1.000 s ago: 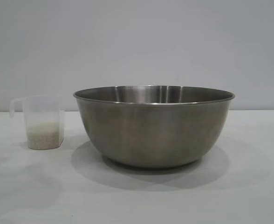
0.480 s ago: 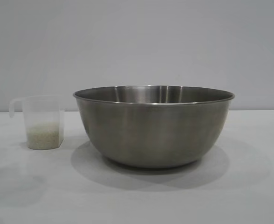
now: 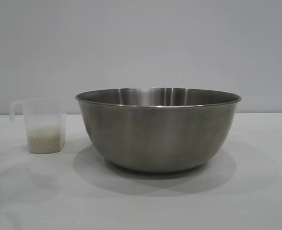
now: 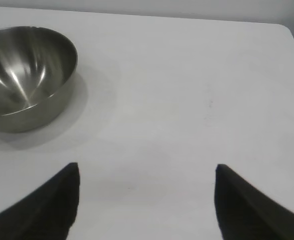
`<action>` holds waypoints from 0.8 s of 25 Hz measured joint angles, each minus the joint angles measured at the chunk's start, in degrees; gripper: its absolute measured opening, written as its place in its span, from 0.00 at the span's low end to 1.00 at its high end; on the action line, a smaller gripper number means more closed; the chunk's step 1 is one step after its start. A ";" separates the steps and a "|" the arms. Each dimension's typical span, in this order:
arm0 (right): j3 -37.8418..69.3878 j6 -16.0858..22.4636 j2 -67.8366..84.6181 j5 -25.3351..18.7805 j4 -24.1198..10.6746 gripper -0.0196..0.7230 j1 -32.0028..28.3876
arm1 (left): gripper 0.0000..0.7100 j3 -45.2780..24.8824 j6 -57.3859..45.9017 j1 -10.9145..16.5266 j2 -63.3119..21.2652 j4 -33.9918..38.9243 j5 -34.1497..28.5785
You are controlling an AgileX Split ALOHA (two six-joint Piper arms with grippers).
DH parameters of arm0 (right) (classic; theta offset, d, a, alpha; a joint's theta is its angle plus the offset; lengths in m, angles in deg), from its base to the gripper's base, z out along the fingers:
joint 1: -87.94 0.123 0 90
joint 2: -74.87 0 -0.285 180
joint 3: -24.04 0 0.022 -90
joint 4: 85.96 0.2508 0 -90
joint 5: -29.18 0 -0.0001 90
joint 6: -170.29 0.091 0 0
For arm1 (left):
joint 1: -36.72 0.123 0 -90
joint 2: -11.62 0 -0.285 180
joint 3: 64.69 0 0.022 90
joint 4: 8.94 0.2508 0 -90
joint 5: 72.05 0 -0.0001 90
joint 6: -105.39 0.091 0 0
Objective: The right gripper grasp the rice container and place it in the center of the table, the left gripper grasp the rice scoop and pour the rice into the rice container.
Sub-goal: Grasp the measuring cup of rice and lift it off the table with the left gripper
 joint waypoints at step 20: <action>0.00 0.00 0.00 0.00 0.00 0.67 0.00 | 0.38 8.06 3.59 0.00 6.27 -2.24 0.12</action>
